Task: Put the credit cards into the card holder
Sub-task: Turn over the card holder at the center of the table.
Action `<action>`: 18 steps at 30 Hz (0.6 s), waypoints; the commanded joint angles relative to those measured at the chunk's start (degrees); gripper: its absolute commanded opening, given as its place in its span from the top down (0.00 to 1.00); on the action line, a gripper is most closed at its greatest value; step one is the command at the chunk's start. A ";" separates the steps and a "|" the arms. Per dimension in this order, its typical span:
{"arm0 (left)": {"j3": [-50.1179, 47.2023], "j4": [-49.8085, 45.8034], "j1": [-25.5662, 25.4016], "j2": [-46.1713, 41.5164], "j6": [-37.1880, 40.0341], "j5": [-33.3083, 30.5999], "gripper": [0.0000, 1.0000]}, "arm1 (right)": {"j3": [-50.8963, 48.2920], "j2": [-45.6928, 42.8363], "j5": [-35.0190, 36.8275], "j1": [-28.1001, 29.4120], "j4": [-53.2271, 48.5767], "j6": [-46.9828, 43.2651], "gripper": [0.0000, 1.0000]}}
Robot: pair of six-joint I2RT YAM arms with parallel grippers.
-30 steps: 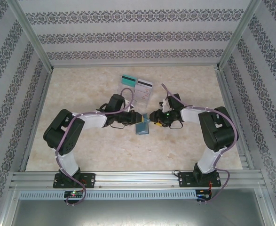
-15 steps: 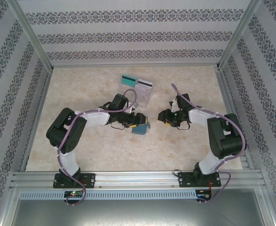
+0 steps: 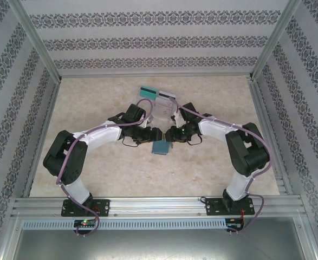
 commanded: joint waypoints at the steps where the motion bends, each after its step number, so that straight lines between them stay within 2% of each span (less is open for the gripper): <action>1: 1.02 -2.65 0.56 3.17 -0.65 -2.17 0.26 | 0.27 2.62 2.48 0.67 -3.25 -2.03 0.65; 7: 0.23 8.01 0.50 9.60 -5.91 6.42 0.29 | -1.82 4.55 1.52 0.52 0.30 -0.71 0.69; 11: 0.06 11.77 0.54 11.23 -8.00 8.47 0.31 | -2.36 5.85 0.27 0.23 1.89 -0.22 0.69; 14: -0.30 16.17 0.49 11.60 -10.26 9.87 0.40 | -2.46 6.35 -1.14 0.49 3.04 0.15 0.69; 16: -0.28 19.31 0.31 12.58 -12.27 11.55 0.42 | -3.07 6.33 -4.05 0.33 5.50 1.28 0.69; 18: -0.22 21.17 -0.04 13.44 -13.36 12.24 0.48 | -3.50 6.08 -6.60 0.11 7.83 2.61 0.69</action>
